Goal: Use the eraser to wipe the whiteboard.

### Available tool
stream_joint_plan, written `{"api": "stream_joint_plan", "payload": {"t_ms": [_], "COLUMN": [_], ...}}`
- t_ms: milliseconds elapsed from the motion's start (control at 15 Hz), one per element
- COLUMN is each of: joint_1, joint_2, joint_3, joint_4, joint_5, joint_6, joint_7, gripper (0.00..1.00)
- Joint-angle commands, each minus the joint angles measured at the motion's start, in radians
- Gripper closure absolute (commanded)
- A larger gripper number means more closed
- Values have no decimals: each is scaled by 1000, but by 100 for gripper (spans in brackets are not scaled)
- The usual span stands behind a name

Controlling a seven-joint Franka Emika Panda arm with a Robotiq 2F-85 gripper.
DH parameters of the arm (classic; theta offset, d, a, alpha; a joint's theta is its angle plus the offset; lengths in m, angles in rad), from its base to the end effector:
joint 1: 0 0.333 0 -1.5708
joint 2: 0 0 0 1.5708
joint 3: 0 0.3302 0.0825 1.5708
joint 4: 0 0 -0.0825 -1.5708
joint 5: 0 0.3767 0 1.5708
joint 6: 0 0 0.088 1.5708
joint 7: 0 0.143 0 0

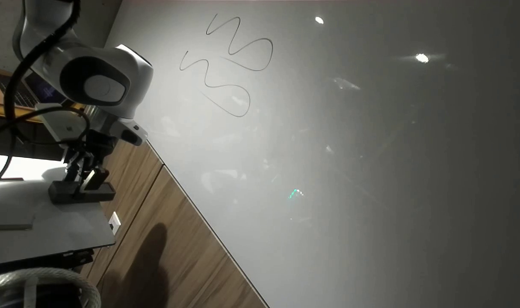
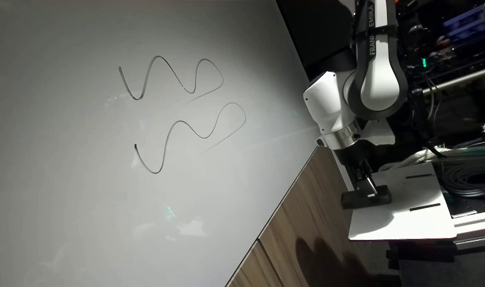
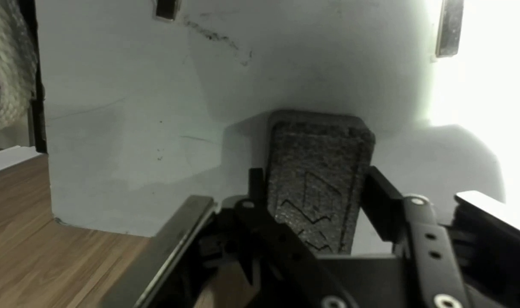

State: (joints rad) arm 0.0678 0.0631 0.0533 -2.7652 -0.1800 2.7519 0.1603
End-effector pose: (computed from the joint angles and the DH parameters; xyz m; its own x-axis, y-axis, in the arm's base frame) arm 0.3708 0.0505 0.1750 0.9894 0.1270 -0.0710 0.1316 -0.9892 0.0640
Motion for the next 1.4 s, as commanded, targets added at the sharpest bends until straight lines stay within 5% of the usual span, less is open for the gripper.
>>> {"api": "stream_joint_plan", "payload": {"t_ms": [0, 400, 733, 1333], "joint_1": [9, 21, 17, -3], "joint_2": [1, -155, -289, -248], "joint_3": [-12, 16, 93, 265], "joint_4": [11, 95, 248, 755], "joint_5": [-48, -23, -138, -241], "joint_6": [17, -77, -76, -81], "joint_7": [39, 22, 52, 84], "gripper": [71, 71, 71, 71]}}
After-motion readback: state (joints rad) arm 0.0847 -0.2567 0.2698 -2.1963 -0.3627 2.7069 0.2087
